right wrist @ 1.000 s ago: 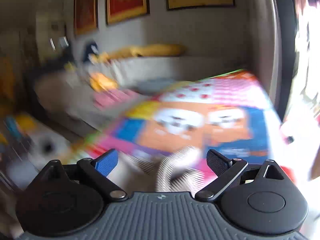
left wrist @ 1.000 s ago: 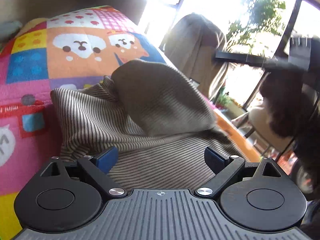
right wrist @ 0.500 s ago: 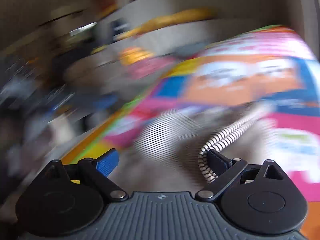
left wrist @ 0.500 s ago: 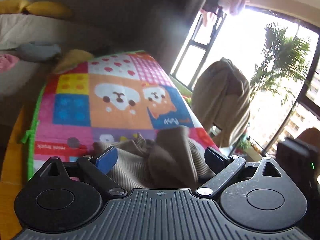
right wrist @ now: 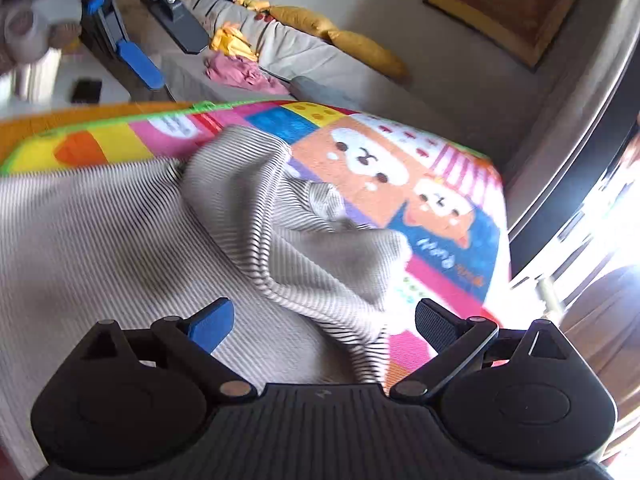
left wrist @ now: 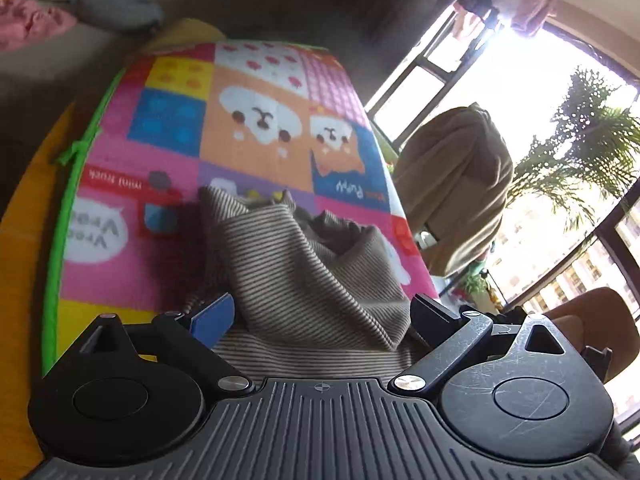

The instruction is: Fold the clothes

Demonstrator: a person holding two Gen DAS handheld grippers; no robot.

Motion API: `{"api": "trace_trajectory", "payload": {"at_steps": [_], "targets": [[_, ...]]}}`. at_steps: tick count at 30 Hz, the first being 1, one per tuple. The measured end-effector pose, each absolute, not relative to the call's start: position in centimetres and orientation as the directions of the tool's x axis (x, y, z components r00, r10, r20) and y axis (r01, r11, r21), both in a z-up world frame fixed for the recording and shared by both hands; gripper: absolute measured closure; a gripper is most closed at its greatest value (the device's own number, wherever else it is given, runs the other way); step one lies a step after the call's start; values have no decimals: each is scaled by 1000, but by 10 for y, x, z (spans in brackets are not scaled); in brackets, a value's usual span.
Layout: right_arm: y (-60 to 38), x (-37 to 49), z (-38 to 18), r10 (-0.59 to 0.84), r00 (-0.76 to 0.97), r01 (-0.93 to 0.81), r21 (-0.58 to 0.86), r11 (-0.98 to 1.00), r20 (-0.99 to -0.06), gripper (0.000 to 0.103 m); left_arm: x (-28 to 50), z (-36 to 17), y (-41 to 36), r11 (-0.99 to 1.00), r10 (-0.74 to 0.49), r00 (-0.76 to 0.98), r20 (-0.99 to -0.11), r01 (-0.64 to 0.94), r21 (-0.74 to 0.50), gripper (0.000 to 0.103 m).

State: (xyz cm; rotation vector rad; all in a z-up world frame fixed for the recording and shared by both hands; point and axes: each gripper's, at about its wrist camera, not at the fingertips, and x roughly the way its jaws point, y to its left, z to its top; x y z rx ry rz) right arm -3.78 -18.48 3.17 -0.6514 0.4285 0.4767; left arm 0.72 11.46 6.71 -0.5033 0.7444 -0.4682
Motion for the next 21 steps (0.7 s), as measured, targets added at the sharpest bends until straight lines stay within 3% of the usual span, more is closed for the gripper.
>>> {"api": "trace_trajectory", "payload": {"at_steps": [5,11,13,15,21], "targets": [[-188,17,56,614,570,-697,74,713,-547,0,9,79,130,799,-495,722,-482,160,-580,5],[-152,56,31,767,351,-701,392,595,-537,0,-13,104,139,828,-458,782,-422,203,-522,5],[-138,34,29,803,259,-780,374,502,-537,0,-21,99,141,824,-467,766,-441,196,-531,5],[-132,5,30,785,246,-853,258,454,-569,0,-29,89,143,807,-490,738,-463,182,-562,5],[-126,-41,23,741,224,-908,141,396,-633,0,-43,50,142,742,-554,652,-518,105,-662,5]]}}
